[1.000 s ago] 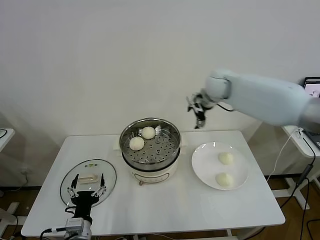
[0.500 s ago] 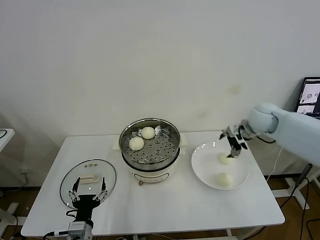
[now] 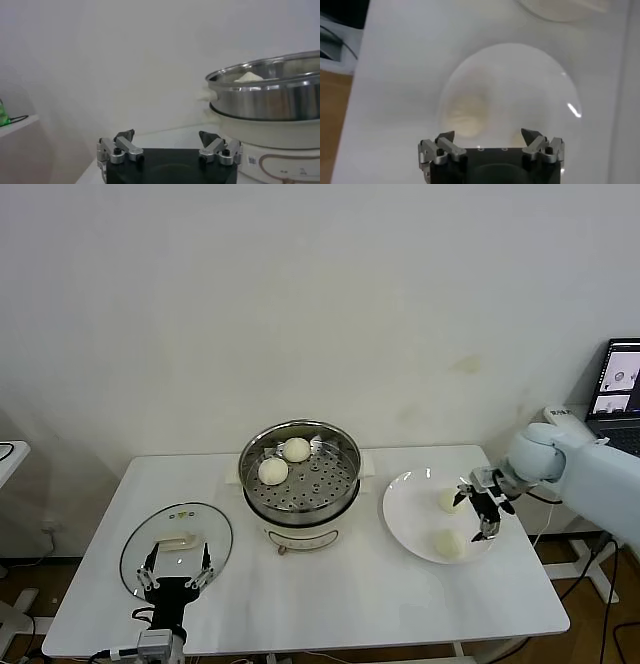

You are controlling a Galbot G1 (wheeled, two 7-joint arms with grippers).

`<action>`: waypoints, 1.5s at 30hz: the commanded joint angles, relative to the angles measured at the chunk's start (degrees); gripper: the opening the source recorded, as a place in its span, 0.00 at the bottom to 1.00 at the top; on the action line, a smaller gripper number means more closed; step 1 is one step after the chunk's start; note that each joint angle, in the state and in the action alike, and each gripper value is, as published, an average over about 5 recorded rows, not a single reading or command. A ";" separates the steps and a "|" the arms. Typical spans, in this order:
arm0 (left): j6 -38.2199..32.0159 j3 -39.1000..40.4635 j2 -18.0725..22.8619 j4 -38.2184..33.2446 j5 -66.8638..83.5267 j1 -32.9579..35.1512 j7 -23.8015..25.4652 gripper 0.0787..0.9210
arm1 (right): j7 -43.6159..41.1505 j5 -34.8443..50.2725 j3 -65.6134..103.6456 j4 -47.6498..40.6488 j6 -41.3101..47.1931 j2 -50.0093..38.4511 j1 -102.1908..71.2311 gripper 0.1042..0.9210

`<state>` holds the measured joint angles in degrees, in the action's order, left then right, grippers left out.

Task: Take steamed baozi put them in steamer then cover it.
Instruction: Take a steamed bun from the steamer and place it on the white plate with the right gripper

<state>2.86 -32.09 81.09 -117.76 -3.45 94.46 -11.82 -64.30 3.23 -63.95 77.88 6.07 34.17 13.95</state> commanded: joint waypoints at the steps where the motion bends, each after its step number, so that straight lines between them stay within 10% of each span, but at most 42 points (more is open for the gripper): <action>1: 0.01 0.01 0.17 0.33 -0.10 -0.22 -0.01 0.88 | -3.73 -0.48 0.30 -3.98 -1.49 4.16 -2.57 0.88; 36: -0.57 -0.39 0.37 1.31 0.21 -0.31 0.04 0.88 | -2.79 -4.95 3.96 -10.78 -1.36 9.02 -7.29 0.88; 45: -0.71 -0.42 0.42 1.24 0.22 -0.23 -0.01 0.88 | -2.66 -5.20 4.19 -10.89 -1.19 9.40 -7.61 0.71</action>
<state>2.21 -32.50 81.52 -116.44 -3.25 94.17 -11.80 -66.98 -1.70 -59.98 67.28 4.88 43.39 6.56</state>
